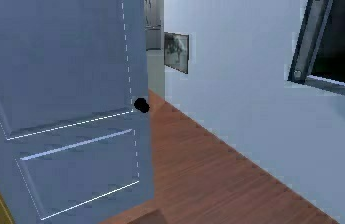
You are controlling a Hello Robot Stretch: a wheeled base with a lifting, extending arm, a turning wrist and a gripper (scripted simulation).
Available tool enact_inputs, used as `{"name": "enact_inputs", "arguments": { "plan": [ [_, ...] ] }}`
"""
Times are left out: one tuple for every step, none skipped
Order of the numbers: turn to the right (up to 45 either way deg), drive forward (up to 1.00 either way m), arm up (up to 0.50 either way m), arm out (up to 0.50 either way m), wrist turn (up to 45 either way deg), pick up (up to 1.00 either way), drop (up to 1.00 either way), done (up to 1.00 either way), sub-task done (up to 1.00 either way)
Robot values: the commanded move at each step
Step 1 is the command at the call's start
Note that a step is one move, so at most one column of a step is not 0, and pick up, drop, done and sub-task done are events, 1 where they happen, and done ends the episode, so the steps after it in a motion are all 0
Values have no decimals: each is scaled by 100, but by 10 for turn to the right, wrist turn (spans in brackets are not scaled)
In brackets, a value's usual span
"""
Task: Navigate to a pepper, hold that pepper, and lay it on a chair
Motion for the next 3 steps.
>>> {"name": "enact_inputs", "arguments": {
  "plan": [
    [60, 0, 0, 0, 0, 0, 0, 0, 0],
    [0, 100, 0, 0, 0, 0, 0, 0, 0],
    [330, 0, 0, 0, 0, 0, 0, 0, 0]
  ]
}}
